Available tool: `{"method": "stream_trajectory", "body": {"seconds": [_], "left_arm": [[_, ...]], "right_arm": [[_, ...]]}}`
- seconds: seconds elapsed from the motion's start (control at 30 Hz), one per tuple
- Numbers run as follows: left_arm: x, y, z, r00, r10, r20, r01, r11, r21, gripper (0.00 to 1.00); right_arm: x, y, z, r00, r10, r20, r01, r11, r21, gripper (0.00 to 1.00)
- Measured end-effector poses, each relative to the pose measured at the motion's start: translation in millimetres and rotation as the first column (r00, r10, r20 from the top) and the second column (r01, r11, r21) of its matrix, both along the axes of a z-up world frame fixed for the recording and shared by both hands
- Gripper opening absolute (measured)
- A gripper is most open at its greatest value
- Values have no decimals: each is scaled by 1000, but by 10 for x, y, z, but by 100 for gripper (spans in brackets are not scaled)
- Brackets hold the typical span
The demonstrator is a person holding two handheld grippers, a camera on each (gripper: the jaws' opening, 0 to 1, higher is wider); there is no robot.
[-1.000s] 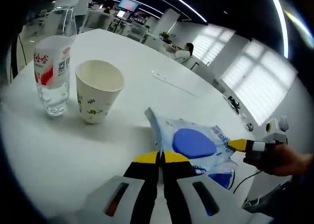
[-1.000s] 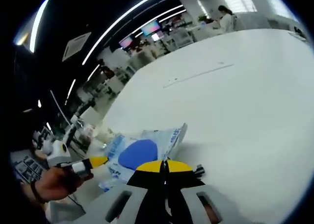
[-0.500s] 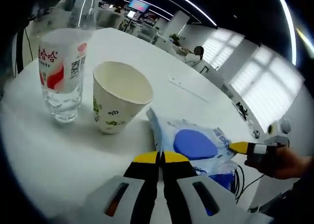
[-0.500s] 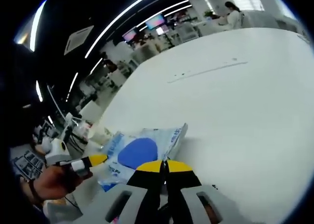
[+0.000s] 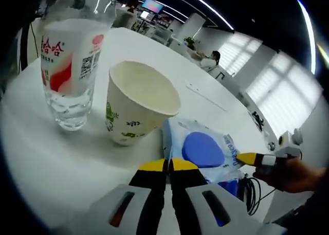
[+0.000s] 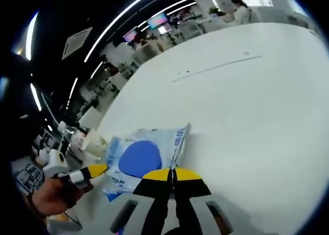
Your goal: Arrange the tabletop items into an orderly group along one side of the table until the central work area is clear of visible clutter.
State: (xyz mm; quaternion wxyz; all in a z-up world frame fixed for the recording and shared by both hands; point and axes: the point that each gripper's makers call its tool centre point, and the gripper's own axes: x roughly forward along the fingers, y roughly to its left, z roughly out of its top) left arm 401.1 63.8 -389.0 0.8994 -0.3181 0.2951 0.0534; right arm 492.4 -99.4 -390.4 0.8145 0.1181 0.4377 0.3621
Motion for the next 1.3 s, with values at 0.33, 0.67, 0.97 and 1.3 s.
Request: {"method": "stream_trajectory", "body": {"seconds": [0.33, 0.67, 0.97, 1.3], "left_arm": [[34, 59, -16, 1000, 26, 0, -26, 1000, 0, 0], [86, 233, -12, 998, 50, 37, -51, 999, 18, 7], [-4, 199, -5, 998, 54, 24, -55, 998, 23, 8], [-217, 108, 39, 997, 73, 29, -73, 997, 8, 7]], "right_arm": [[80, 100, 29, 1000, -7, 4, 7, 1000, 8, 0], [64, 57, -19, 999, -32, -13, 32, 999, 27, 1], [37, 16, 111, 999, -46, -3, 46, 998, 39, 6], [-55, -77, 164, 999, -52, 2, 51, 998, 36, 7]]}}
